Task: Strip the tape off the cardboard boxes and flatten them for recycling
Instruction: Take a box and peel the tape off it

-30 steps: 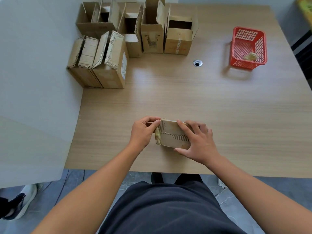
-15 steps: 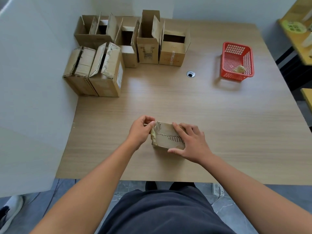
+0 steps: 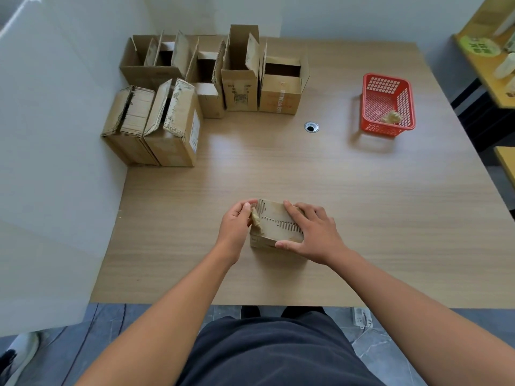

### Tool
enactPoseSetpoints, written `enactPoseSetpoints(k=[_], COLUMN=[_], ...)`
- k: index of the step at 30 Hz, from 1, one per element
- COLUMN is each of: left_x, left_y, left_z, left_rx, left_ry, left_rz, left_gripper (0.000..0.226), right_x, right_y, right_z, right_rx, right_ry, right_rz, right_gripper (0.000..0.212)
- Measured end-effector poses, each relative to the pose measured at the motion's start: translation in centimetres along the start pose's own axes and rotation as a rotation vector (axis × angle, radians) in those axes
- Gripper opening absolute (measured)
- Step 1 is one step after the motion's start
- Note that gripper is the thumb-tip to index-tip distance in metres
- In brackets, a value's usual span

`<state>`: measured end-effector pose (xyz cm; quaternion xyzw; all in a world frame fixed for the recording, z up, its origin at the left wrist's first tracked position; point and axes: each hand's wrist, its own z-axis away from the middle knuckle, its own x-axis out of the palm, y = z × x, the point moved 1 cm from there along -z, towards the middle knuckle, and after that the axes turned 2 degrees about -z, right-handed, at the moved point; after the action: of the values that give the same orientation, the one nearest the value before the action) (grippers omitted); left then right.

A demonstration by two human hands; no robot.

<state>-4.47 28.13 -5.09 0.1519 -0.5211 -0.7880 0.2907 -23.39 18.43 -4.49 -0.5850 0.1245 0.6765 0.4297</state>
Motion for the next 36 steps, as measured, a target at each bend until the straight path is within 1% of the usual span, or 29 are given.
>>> enactPoseSetpoints(k=[3, 4, 5, 7, 10, 13, 15, 17, 18, 21, 22, 23, 25, 26, 28, 31, 33, 34, 35, 36], left_x=[-1.0, -1.4, -1.8, -2.3, -2.5, -2.2, -2.0, -1.9, -2.0, -2.7, -3.0, -3.1, -3.2, -3.1, -2.6, -1.7, -1.0, -0.7, -0.5, -0.4], left_y=[0.3, 0.4, 0.3, 0.3, 0.2, -0.5, -1.0, -1.2, -1.2, -1.1, -1.1, -1.1, -1.1, -1.2, -1.5, -2.4, -3.0, -3.2, -3.3, -3.4], left_z=[0.5, 0.5, 0.5, 0.3, 0.5, 1.2, 1.6, 1.7, 1.4, 0.8, 0.6, 0.4, 0.2, 0.2, 0.4, 1.1, 1.7, 2.0, 2.3, 2.7], left_rx=[0.121, 0.180, 0.241, 0.295, 0.292, 0.329, 0.375, 0.437, 0.447, 0.329, 0.317, 0.345, 0.400, 0.382, 0.266, 0.032, -0.076, -0.102, -0.095, -0.051], left_ry=[-0.117, -0.165, -0.197, -0.169, -0.041, 0.047, 0.083, 0.073, 0.038, -0.143, -0.173, -0.163, -0.094, -0.068, -0.042, 0.025, 0.091, 0.135, 0.181, 0.226], left_rz=[-0.218, -0.319, -0.417, -0.539, -0.535, -0.535, -0.549, -0.593, -0.594, -0.478, -0.482, -0.525, -0.575, -0.545, -0.378, 0.030, 0.284, 0.352, 0.358, 0.278], left_gripper=[0.020, 0.021, 0.028, 0.034, 0.024, 0.011, 0.012, 0.015, 0.017, 0.036, 0.041, 0.042, 0.032, 0.026, 0.018, 0.014, 0.012, 0.010, 0.009, 0.008], right_x=[0.1, 0.1, 0.1, 0.1, 0.1, -0.1, -0.2, -0.2, -0.2, -0.2, -0.2, -0.1, -0.2, -0.2, -0.2, -0.2, -0.3, -0.3, -0.3, -0.3], right_y=[0.0, 0.1, 0.1, 0.0, 0.0, -0.1, -0.2, -0.2, -0.2, -0.2, -0.2, -0.2, -0.3, -0.3, -0.4, -0.4, -0.4, -0.4, -0.5, -0.5], right_z=[0.0, -0.1, -0.1, -0.1, -0.1, 0.1, 0.1, 0.1, 0.0, -0.2, -0.2, -0.2, -0.1, -0.1, -0.1, -0.1, 0.0, 0.0, 0.0, 0.0], right_rx=[0.000, 0.001, 0.001, 0.000, 0.002, -0.002, -0.006, -0.006, -0.005, 0.007, 0.008, 0.008, 0.008, 0.008, 0.011, 0.016, 0.017, 0.016, 0.015, 0.014], right_ry=[0.000, 0.000, 0.000, -0.003, -0.008, -0.004, -0.006, -0.010, -0.011, -0.017, -0.016, -0.015, -0.012, -0.012, -0.012, -0.011, -0.008, -0.008, -0.006, -0.005], right_rz=[0.003, 0.003, 0.002, 0.003, 0.003, -0.007, -0.007, -0.009, -0.012, -0.020, -0.017, -0.013, -0.009, -0.009, -0.009, -0.013, -0.013, -0.012, -0.011, -0.010], right_gripper=[0.111, 0.111, 0.111, 0.112, 0.112, 0.112, 0.111, 0.109, 0.109, 0.109, 0.110, 0.110, 0.110, 0.110, 0.109, 0.108, 0.108, 0.108, 0.107, 0.107])
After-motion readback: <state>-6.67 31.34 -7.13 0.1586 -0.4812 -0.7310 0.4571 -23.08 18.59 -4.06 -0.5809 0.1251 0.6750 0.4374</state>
